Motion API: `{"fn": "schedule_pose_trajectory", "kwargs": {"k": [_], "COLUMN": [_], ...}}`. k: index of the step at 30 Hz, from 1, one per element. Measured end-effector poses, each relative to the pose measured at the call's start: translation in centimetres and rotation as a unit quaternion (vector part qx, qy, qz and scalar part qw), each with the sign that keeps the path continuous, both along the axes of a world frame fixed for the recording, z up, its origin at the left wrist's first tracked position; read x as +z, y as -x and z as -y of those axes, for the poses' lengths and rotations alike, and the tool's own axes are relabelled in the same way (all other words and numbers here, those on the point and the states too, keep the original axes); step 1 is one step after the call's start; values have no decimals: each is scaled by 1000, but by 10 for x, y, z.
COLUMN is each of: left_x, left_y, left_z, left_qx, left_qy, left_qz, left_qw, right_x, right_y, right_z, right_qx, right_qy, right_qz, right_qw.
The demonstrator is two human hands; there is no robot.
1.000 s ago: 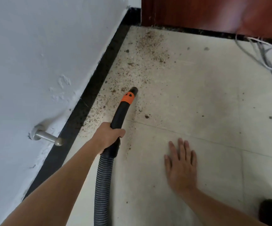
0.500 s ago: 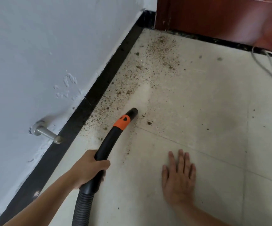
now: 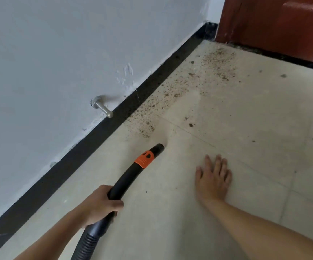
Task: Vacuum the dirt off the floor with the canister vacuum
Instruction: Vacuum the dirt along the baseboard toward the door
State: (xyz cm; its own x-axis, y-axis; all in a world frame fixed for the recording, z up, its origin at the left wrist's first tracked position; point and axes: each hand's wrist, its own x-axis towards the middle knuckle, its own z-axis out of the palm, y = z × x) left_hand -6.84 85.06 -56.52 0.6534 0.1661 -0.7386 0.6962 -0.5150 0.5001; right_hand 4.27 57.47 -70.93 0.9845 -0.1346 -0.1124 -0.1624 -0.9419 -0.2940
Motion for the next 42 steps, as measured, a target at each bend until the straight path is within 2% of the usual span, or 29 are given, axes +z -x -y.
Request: {"fn": "schedule_pose_trajectory", "kwargs": {"k": [5, 12, 17, 25, 28, 36, 42], "left_x": [2, -4, -8, -21, -23, -16, -23], "left_y": [-29, -119, -177, -254, -237, -112, -99], "left_z": [27, 61, 80, 112, 96, 50, 69], "left_qx": [-25, 10, 6, -3, -10, -10, -27], "left_qy": [-16, -7, 15, 68, 68, 81, 79], "left_qz": [2, 25, 36, 52, 33, -8, 7], "left_qw": [1000, 1000, 999, 996, 997, 997, 997], "right_x": [4, -2, -9, -9, -9, -7, -3], "right_y": [-4, -6, 1, 2, 2, 1, 1], "right_z": [31, 49, 51, 52, 54, 53, 53], "right_qx": [74, 124, 131, 131, 131, 124, 129], "right_qy": [8, 23, 29, 42, 37, 40, 20], "right_qz": [-1, 35, 72, 74, 66, 52, 49], "right_qw": [997, 991, 988, 988, 989, 990, 990]}}
